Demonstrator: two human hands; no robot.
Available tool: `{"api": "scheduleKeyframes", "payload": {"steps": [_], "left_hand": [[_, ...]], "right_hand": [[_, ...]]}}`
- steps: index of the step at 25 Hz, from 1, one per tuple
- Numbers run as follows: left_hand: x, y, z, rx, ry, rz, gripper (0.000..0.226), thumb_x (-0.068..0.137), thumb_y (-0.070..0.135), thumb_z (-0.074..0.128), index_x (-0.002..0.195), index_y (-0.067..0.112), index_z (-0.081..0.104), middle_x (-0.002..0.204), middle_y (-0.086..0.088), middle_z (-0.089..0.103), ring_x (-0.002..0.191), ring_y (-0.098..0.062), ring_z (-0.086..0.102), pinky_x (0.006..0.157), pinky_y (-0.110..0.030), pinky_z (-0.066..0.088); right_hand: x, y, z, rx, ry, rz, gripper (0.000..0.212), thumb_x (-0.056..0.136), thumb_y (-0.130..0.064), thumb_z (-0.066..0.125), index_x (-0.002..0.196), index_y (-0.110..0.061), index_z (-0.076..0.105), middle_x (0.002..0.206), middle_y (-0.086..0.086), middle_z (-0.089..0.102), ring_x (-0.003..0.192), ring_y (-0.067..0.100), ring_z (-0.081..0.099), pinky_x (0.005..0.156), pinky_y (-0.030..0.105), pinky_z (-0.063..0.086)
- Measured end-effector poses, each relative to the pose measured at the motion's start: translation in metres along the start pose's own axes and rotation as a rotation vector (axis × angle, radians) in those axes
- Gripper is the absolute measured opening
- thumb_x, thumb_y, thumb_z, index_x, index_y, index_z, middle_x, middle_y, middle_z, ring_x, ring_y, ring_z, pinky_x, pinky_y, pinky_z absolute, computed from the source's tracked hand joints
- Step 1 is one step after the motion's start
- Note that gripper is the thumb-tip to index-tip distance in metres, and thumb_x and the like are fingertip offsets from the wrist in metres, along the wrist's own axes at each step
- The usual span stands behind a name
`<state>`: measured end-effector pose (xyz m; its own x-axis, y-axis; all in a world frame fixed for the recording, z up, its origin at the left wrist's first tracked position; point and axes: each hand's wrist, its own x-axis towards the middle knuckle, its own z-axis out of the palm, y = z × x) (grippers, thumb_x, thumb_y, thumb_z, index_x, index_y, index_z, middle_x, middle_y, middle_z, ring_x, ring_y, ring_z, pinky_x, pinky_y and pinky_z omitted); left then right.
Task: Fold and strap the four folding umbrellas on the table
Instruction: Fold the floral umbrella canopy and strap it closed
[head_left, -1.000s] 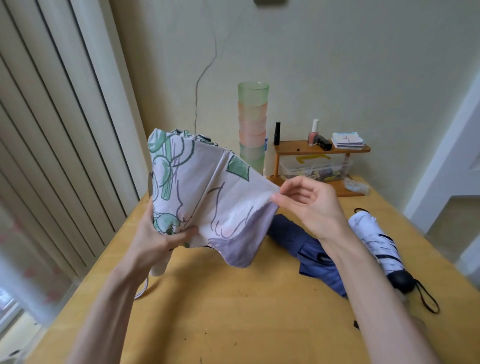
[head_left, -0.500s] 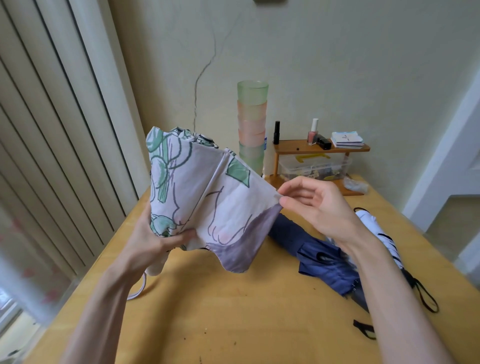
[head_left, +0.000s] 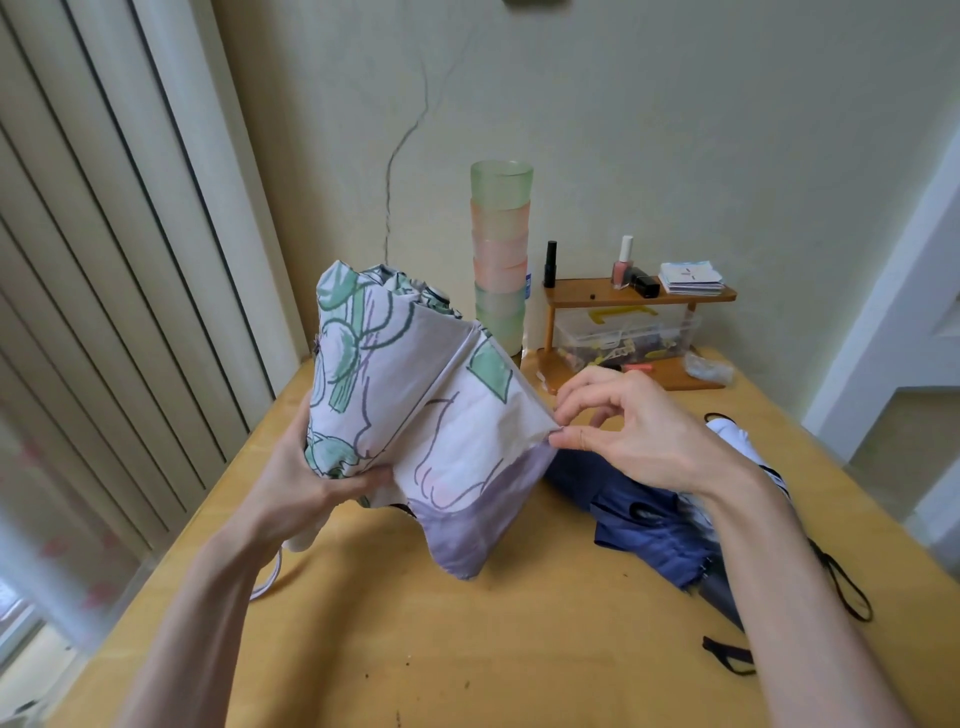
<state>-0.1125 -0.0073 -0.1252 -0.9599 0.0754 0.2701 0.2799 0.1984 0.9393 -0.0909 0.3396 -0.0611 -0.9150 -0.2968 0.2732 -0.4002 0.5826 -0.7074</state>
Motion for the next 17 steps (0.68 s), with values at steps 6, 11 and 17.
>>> {"api": "scheduleKeyframes", "payload": {"steps": [6,11,17], "left_hand": [[0.000,0.000,0.004,-0.018,0.009,-0.012,0.087,0.069,-0.015,0.089,0.142,0.012,0.051,0.092,0.009,0.078,0.071,-0.009,0.073,0.058,-0.021,0.056],[0.000,-0.002,-0.004,-0.012,0.013,-0.028,0.091,0.064,-0.008,0.095,0.141,0.013,0.051,0.093,0.006,0.078,0.070,-0.012,0.073,0.058,-0.024,0.057],[-0.001,-0.003,-0.003,-0.011,-0.033,-0.035,0.087,0.064,-0.007,0.096,0.138,0.013,0.053,0.095,0.004,0.079,0.075,-0.013,0.074,0.062,-0.024,0.058]], "right_hand": [[0.001,0.001,0.003,-0.057,0.044,-0.009,0.013,0.098,-0.020,0.074,0.093,-0.030,0.079,0.111,-0.020,0.064,0.095,-0.002,0.060,0.082,0.017,0.044],[-0.007,-0.009,-0.009,-0.020,0.121,-0.020,0.017,0.080,-0.030,0.090,0.077,-0.040,0.077,0.093,-0.023,0.067,0.084,-0.002,0.061,0.075,0.009,0.045],[-0.005,-0.007,-0.006,-0.041,0.114,-0.096,0.020,0.072,-0.029,0.096,0.072,-0.034,0.076,0.088,-0.015,0.070,0.082,0.007,0.065,0.074,0.019,0.050]]}}
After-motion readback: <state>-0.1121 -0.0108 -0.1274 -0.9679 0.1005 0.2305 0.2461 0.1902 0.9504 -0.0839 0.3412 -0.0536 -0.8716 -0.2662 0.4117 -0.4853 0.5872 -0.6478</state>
